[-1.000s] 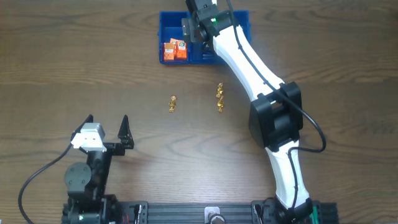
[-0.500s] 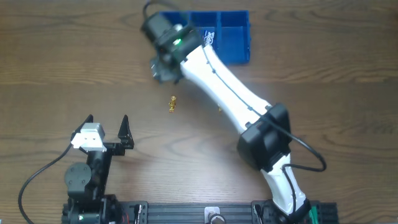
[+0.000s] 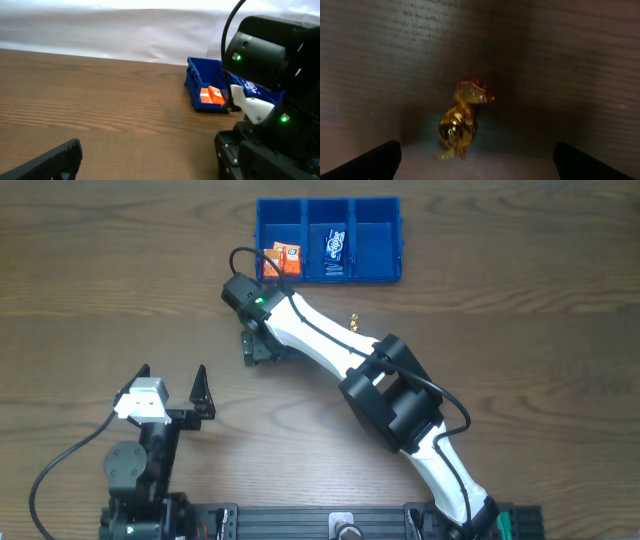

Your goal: Sort Candies Into Trays

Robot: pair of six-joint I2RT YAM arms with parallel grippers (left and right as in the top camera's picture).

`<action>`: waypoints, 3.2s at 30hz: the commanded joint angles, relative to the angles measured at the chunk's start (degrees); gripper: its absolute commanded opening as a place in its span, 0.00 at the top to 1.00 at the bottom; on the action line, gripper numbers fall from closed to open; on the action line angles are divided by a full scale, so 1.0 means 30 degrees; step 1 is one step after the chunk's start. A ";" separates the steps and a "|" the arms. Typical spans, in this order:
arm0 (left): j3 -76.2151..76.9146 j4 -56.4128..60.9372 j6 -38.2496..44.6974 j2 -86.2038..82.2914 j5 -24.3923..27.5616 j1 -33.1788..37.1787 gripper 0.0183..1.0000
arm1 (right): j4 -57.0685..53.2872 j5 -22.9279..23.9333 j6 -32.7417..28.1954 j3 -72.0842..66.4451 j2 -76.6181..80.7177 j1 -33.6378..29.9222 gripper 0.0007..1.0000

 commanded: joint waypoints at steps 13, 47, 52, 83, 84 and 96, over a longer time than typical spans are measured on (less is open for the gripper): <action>-0.0532 -0.0357 -0.0080 -0.0138 0.0393 0.0058 0.00 | 0.0969 0.1406 0.3082 -0.0189 0.0022 0.0007 0.17; -0.0532 -0.0357 -0.0080 -0.0138 0.0393 0.0058 0.00 | 0.1377 0.1494 0.3016 -0.0124 0.0874 0.0160 0.86; -0.0532 -0.0357 -0.0080 -0.0138 0.0393 0.0058 0.00 | 0.0284 0.2535 0.1953 0.0765 -0.1450 -0.0634 0.90; -0.0532 -0.0357 -0.0080 -0.0138 0.0393 0.0058 0.00 | 0.8262 0.5078 -0.7169 0.0823 -0.3118 -0.9202 0.90; -0.0532 -0.0357 -0.0080 -0.0138 0.0393 0.0058 0.00 | 0.8721 0.5217 -0.7176 0.0823 -0.3111 -0.9194 0.90; -0.0532 -0.0357 -0.0080 -0.0138 0.0393 0.0058 0.00 | 0.9697 0.5435 -0.7665 0.0823 -0.3089 -0.9194 0.00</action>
